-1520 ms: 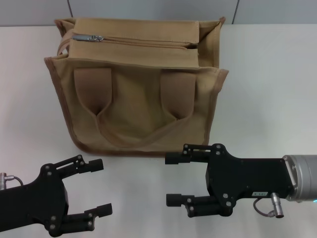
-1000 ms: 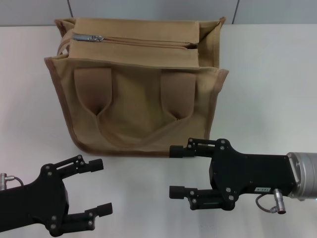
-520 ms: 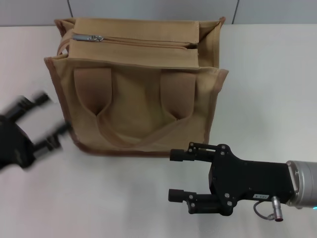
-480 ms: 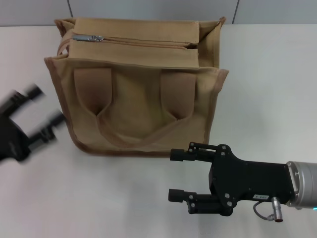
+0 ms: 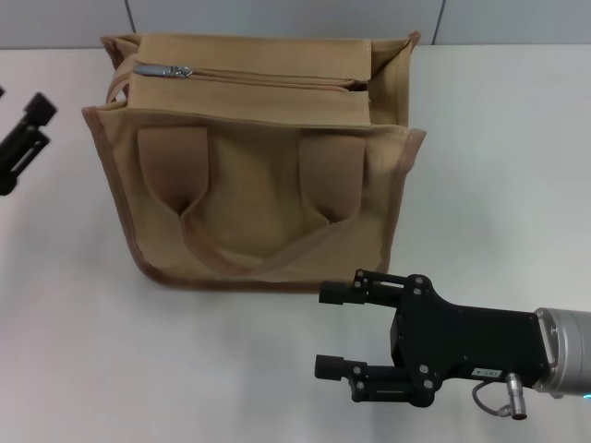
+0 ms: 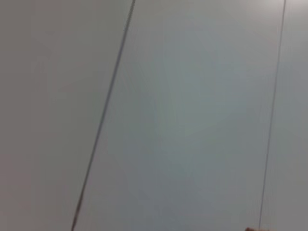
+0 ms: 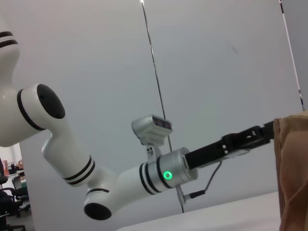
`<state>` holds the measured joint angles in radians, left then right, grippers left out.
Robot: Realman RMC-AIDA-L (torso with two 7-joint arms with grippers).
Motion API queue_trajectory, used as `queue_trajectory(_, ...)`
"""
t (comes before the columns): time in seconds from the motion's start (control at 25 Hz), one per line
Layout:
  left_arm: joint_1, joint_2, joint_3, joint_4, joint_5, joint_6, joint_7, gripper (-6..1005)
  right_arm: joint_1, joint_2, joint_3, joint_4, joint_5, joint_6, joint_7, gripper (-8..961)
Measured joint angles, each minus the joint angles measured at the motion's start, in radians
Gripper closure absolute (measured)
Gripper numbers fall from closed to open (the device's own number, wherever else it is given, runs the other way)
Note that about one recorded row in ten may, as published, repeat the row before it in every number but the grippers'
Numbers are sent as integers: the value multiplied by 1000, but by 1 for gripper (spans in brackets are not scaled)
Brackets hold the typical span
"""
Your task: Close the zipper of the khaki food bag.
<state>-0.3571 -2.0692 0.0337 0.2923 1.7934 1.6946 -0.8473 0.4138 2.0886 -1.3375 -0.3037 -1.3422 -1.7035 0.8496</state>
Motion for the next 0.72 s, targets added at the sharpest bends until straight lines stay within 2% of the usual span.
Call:
queue_trajectory(0.04, -5, 0, 18, 1, 1, -5, 0, 186, 1, 0, 0, 3, 0, 0, 0, 228)
queue_trajectory(0.12, -24, 1, 108, 7, 2, -12, 0, 187, 3, 0, 0, 8, 0, 0, 0, 228)
queue_trajectory(0.2, -35, 1, 130, 8, -2, -14, 0, 187, 4, 1, 0, 12, 0, 1, 0, 228)
queue_trajectory(0.72, -118, -2, 138, 22, -7, -86, -1, 187, 8, 2, 0, 21, 8, 1, 0, 228)
